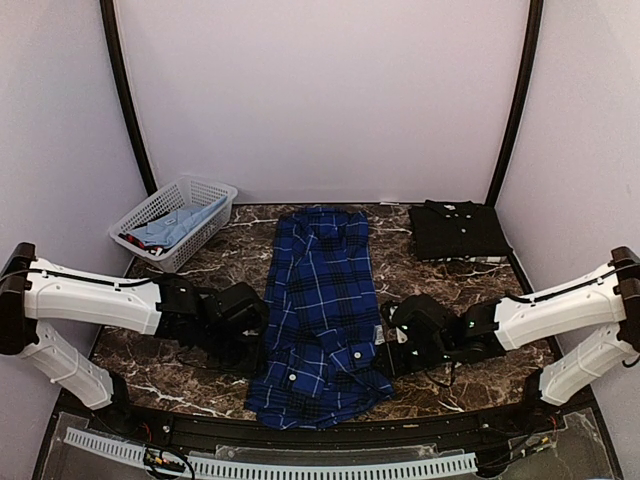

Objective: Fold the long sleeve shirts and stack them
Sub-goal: Adjust the 2/3-rectangle-folded shirt at the center of the board.

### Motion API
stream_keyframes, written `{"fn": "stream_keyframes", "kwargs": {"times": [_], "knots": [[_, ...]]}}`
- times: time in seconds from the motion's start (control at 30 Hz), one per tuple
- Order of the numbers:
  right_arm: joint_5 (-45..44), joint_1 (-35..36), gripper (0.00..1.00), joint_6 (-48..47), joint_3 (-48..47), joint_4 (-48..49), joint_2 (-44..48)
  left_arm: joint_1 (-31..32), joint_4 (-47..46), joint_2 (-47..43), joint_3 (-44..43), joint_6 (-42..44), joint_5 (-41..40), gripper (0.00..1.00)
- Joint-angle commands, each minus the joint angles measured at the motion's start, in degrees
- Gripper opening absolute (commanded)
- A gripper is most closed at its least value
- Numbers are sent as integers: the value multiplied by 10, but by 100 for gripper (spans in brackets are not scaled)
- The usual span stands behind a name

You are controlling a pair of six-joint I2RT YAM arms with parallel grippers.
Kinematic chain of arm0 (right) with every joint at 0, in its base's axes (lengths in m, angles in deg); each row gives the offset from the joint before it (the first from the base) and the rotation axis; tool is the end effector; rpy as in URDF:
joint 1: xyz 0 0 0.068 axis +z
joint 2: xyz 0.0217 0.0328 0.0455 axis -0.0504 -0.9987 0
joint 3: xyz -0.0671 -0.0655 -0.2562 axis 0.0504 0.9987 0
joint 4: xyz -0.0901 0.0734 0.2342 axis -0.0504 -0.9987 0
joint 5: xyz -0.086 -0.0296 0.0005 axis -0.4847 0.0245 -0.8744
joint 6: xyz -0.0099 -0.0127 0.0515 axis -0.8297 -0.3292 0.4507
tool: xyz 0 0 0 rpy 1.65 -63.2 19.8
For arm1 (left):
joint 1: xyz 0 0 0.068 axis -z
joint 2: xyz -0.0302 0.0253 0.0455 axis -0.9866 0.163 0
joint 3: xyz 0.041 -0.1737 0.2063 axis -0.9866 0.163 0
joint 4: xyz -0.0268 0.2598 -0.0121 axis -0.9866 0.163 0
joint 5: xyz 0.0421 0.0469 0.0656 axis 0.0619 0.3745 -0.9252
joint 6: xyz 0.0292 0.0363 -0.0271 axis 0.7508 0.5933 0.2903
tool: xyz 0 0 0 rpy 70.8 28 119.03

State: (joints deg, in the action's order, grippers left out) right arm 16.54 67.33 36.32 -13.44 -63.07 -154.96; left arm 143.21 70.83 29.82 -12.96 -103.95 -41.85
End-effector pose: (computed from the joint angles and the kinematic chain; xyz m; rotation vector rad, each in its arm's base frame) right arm 0.1123 0.2271 0.1594 -0.3582 2.6131 0.6488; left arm 0.1221 -0.2330 0.1901 0.1016 2.8554 -0.5200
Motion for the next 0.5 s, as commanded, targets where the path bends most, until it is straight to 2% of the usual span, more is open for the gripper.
{"fn": "stream_keyframes", "kwargs": {"times": [0.0,0.1,0.3,0.47], "knots": [[-11,-8,37,0,2,31,-14,3,-16,9,6,2,4,43],[-7,-12,34,-2,-1,39,-25,3,-22,26,-1,7,5,40],[-1,-14,27,-7,-9,46,-42,3,-30,31,-3,8,10,28],[2,-14,13,-12,-21,41,-41,3,-27,20,-13,13,5,14]]}}
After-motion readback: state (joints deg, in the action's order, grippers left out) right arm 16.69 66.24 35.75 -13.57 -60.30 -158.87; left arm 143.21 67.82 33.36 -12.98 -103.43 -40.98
